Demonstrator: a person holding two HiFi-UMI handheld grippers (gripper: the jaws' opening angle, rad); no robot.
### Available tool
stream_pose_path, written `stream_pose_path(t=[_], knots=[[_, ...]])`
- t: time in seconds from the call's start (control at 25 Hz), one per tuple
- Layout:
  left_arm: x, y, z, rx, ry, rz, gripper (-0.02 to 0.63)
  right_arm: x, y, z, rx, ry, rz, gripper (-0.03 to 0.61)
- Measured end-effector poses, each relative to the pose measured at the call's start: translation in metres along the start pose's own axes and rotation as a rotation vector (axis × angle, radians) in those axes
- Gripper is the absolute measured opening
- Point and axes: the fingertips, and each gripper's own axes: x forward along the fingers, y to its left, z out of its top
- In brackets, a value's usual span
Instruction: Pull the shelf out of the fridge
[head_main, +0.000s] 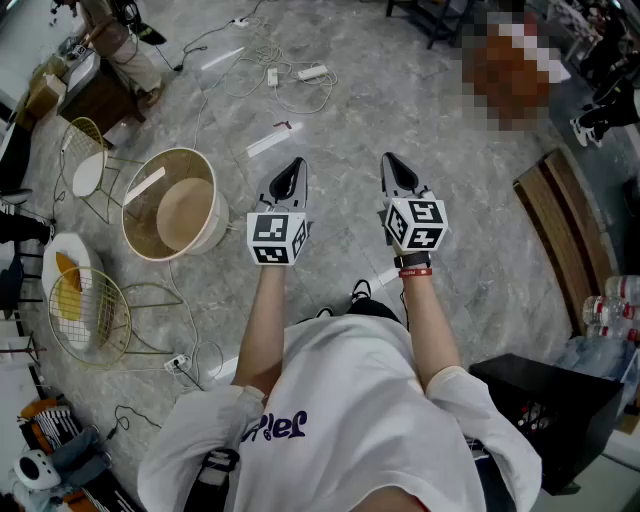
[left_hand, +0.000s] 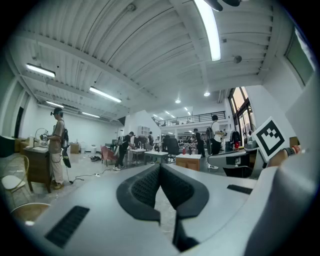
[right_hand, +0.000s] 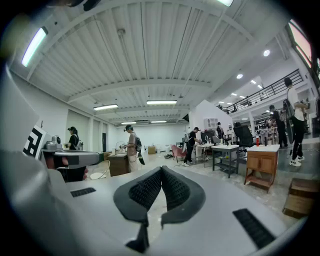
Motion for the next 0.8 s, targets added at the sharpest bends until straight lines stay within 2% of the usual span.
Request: stream_pose_path(t=[0.2,0.36,0.52,0.56,0.68,0.72,0.8], knots=[[-0.014,-0.007,-0.007,0.007,0.012,-0.060,0.017,-0.022,0.007,-0.007,0.050,-0.023,-0.034,0.015],[-0.017,-0.027,-0.012,-0.002,0.016,-0.147,0.017,-0.051,0.012,-0.017,0.086,-0.030,-0.048,0.015],[-0.016,-0.054,-0.018,-0.013,0.018,-0.240,0.017,-0.078,0.021,-0.022,0.007,-0.011,-0.067,0.014],[-0.015,-0.062,-0.019,-0.021,0.018,-0.262,0.018,-0.086,0.022,-0.023,0.019,-0.012,-0.072,0.014],[-0.013,-0.090,-0.021,-0.049,0.017,-0.331,0.017,-0.112,0.016,-0.023,0.191,-0.022,-0.068,0.014],[-0.013,-0.100,-0.021,-0.048,0.016,-0.353,0.017,-0.121,0.013,-0.023,0.213,-0.021,-0.079,0.014],[-0.014,-0.118,-0.020,-0.041,0.013,-0.392,0.017,-0.140,0.006,-0.022,0.155,-0.020,-0.127,0.014]])
